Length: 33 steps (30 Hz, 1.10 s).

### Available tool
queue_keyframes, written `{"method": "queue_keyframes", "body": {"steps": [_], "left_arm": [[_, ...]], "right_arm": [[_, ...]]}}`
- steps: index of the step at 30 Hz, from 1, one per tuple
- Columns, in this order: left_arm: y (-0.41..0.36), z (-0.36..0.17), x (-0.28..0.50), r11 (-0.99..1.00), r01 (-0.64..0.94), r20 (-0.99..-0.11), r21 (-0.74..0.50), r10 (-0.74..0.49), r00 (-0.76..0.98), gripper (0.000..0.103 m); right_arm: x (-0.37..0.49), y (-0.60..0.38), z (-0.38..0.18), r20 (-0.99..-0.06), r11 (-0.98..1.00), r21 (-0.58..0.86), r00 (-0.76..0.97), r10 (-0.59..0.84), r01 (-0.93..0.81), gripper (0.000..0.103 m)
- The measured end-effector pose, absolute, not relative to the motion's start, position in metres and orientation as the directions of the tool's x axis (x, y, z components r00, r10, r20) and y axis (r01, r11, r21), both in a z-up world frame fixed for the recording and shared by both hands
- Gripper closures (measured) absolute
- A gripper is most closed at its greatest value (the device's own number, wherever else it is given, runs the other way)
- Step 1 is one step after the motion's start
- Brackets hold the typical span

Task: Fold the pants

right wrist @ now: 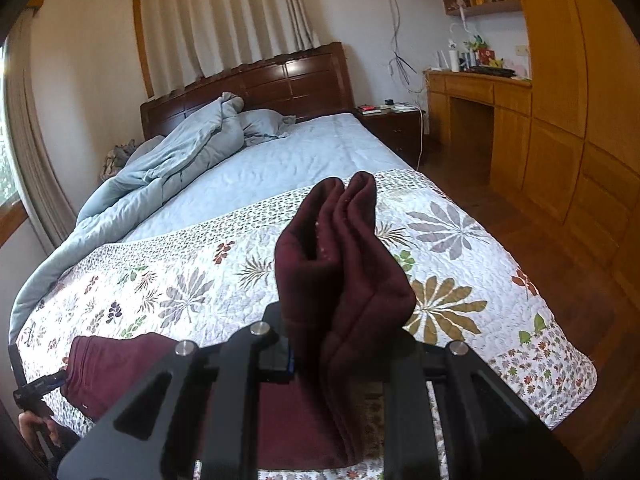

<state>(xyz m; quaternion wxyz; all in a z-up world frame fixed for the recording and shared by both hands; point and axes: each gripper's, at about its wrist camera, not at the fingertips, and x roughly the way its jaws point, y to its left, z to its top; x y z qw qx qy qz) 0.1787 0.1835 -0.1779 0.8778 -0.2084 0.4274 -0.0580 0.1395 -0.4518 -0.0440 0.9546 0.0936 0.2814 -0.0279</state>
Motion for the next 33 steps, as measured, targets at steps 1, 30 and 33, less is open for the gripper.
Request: {"method": "queue_keyframes", "body": {"steps": [1, 30, 33], "left_arm": [[0.184, -0.178, 0.177, 0.906, -0.077, -0.726, -0.416, -0.281, 0.628, 0.015], [0.186, -0.183, 0.161, 0.882, 0.029, -0.666, -0.471, -0.377, 0.643, 0.015], [0.186, -0.183, 0.161, 0.879, 0.030, -0.664, -0.476, -0.381, 0.643, 0.015]], "right_arm": [[0.141, -0.447, -0.044, -0.544, 0.982, 0.159, 0.839, 0.003, 0.099, 0.086], [0.160, -0.354, -0.046, -0.563, 0.999, 0.038, 0.826, 0.039, -0.021, 0.086], [0.161, -0.347, -0.047, -0.565, 0.999, 0.027, 0.824, 0.044, -0.035, 0.086]]}}
